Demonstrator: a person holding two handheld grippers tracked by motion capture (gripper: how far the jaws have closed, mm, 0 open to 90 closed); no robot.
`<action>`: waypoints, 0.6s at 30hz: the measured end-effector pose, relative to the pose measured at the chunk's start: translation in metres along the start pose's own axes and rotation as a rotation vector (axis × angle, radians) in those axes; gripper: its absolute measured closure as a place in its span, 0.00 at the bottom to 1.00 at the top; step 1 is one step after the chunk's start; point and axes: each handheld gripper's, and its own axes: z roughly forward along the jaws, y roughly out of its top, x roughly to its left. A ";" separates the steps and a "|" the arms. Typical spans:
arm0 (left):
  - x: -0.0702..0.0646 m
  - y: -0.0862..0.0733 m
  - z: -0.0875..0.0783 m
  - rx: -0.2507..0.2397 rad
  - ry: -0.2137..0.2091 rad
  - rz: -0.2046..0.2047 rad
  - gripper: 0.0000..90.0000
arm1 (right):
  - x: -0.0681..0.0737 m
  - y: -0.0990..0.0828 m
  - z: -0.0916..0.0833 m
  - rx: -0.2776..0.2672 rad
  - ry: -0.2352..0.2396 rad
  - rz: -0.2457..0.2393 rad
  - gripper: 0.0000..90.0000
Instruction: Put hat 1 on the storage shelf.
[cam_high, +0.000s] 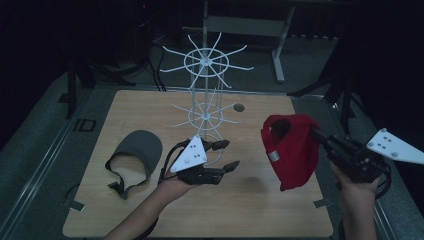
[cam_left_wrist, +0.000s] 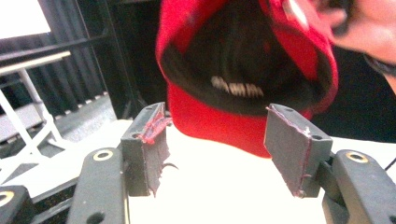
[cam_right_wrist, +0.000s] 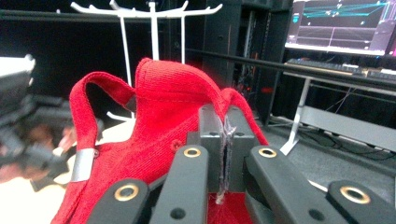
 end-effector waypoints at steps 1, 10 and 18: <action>0.000 -0.004 -0.001 0.005 0.004 -0.005 0.44 | -0.001 0.003 0.002 -0.005 -0.009 0.000 0.98; -0.004 -0.035 -0.007 0.039 0.010 -0.045 0.44 | -0.012 0.036 0.028 -0.029 -0.064 -0.002 0.98; -0.007 -0.049 -0.008 0.059 0.017 -0.049 0.44 | -0.024 0.063 0.053 -0.061 -0.083 0.026 0.98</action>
